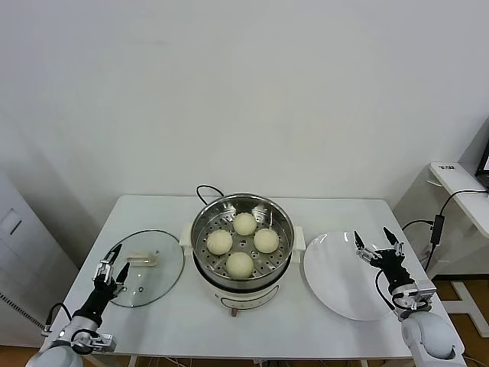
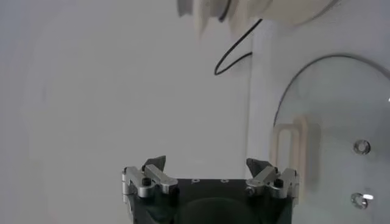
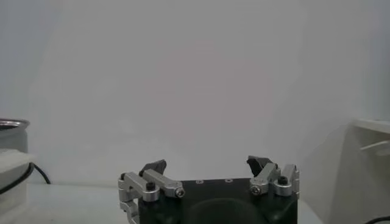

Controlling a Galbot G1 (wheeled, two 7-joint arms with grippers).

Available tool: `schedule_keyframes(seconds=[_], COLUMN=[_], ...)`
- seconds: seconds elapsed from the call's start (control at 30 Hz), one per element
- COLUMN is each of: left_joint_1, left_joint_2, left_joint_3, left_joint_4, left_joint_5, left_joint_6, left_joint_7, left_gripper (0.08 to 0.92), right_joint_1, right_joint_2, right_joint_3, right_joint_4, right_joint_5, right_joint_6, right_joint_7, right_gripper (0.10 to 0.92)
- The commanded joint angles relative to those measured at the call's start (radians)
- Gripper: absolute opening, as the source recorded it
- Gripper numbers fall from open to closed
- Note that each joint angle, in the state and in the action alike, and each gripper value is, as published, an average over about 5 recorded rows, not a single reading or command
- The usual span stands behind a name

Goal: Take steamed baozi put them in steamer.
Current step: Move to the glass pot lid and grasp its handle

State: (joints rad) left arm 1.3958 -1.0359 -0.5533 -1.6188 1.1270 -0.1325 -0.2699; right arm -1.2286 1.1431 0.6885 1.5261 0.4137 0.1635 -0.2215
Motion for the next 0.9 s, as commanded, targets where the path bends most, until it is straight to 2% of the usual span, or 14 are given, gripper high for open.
schedule_keyframes(seconds=[0.03, 0.37, 0.9], left_joint_1=[-0.081, -0.114, -0.216], left_joint_2=[-0.048, -0.062, -0.089], left_joint_3=[0.006, -0.001, 0.062], left_joint_4=[0.159, 0.203, 0.226], left_joint_5=[0.157, 0.167, 0.187], left_joint_6=[-0.066, -0.061, -0.030], left_joint_7=[-0.042, -0.037, -0.013], left_gripper=[0.823, 0.823, 0.823], right_joint_1=[-0.002, 0.027, 0.019], right_joint_2=[0.021, 0.023, 0.025], right_joint_3=[-0.002, -0.031, -0.023], right_joint_4=[-0.007, -0.039, -0.047], right_joint_5=[-0.035, -0.058, -0.061], right_joint_6=[0.006, 0.010, 0.015], right_joint_7=[0.001, -0.003, -0.014], right_gripper=[0.823, 0.823, 0.823])
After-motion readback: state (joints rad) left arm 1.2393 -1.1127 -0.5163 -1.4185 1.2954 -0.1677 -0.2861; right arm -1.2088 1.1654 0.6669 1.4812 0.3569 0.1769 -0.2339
